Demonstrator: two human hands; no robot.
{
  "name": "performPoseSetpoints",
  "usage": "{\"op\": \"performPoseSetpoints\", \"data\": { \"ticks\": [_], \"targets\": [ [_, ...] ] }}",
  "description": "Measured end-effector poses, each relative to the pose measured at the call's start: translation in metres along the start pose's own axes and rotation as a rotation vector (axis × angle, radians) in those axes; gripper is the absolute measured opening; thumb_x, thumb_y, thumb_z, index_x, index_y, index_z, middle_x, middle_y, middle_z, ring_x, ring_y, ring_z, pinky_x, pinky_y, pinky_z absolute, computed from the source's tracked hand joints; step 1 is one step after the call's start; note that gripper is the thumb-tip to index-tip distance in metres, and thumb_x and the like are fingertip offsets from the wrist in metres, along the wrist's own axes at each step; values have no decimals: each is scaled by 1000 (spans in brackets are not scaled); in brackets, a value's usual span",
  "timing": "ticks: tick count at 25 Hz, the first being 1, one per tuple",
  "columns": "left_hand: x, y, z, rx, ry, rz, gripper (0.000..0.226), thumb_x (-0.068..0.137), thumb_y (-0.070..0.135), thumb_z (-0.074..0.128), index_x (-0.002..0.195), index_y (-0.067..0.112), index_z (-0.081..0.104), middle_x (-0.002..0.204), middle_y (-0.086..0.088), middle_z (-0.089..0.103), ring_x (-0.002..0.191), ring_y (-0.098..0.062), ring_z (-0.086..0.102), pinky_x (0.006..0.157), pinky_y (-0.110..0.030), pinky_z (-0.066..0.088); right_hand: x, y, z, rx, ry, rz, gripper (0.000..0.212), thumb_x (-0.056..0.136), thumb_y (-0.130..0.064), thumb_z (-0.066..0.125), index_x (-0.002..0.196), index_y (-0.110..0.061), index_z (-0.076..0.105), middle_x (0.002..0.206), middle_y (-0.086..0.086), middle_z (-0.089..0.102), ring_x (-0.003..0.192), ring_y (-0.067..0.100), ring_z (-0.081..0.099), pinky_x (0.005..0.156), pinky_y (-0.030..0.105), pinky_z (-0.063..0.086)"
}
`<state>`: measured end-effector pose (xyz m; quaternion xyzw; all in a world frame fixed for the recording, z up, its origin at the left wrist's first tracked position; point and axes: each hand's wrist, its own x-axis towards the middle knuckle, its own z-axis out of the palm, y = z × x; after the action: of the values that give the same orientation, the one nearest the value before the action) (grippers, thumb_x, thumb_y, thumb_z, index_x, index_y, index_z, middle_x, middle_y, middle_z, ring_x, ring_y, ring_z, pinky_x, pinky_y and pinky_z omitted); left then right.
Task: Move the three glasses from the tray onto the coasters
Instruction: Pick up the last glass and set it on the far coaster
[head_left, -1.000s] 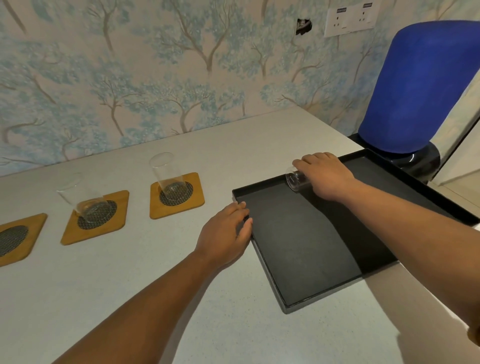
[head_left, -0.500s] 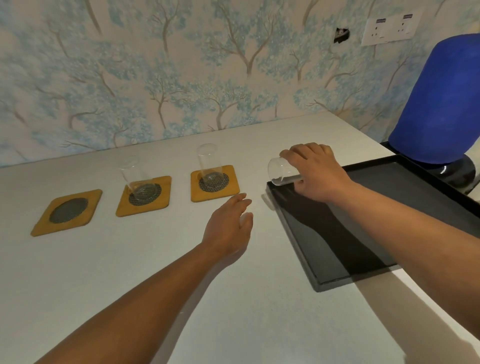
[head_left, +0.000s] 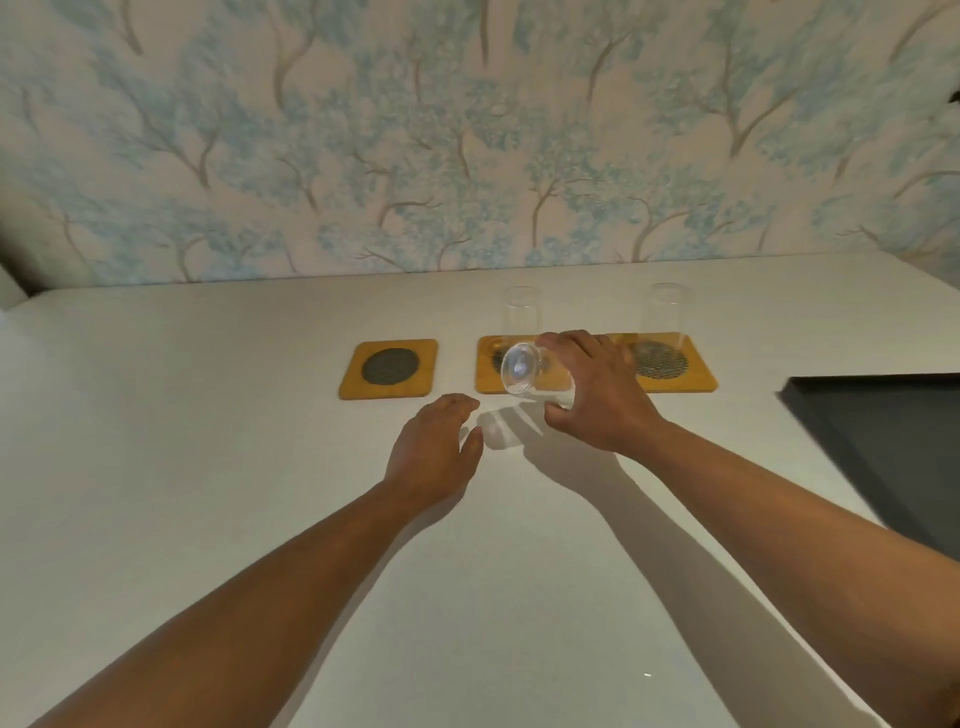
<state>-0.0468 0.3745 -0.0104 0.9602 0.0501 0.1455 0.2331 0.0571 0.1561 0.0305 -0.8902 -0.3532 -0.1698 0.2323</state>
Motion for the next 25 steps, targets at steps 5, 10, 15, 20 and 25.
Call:
{"op": "performPoseSetpoints", "data": {
  "ticks": [5, 10, 15, 20, 25],
  "targets": [
    [2, -86, -35, 3, 21, -84, 59, 97, 40, 57, 150, 18, 41, 152, -3, 48, 134, -24, 50, 107, -43, 44, 36, -75, 56, 471, 31, 179, 81, 68, -30, 82, 141, -28, 47, 131, -10, 55, 116, 5, 51, 101, 30, 34],
    [18, -134, -42, 22, 38, -95, 57, 98, 42, 56, 148, 18, 43, 153, -2, 47, 135, -25, 49, 106, -43, 46, 71, -95, 84, 807, 53, 357, 73, 70, -19, 88, 130, -35, 48, 125, -7, 56, 109, -8, 52, 83, 10, 42],
    [46, -164, -49, 25, 54, -127, 44, 101, 38, 51, 140, 18, 56, 146, -2, 55, 125, -25, 58, 96, -42, 53, 111, -99, 117, 944, 12, 440, 79, 72, -20, 89, 139, -29, 47, 129, -7, 56, 120, 9, 56, 84, 23, 49],
    [65, -190, -50, 141, 73, -95, 34, 103, 42, 44, 115, 18, 66, 105, 2, 69, 98, -27, 58, 72, -38, 50, 147, -103, 149, 987, -33, 440, 84, 76, -16, 88, 146, -22, 42, 137, -2, 54, 130, 16, 52, 99, 30, 50],
    [67, -202, -42, 98, 121, -106, 35, 102, 44, 47, 107, 21, 72, 96, 7, 71, 97, -26, 56, 78, -42, 50, 176, -104, 179, 949, -63, 401, 85, 75, -15, 89, 146, -19, 43, 140, 2, 53, 131, 16, 52, 109, 33, 45]
  ]
}}
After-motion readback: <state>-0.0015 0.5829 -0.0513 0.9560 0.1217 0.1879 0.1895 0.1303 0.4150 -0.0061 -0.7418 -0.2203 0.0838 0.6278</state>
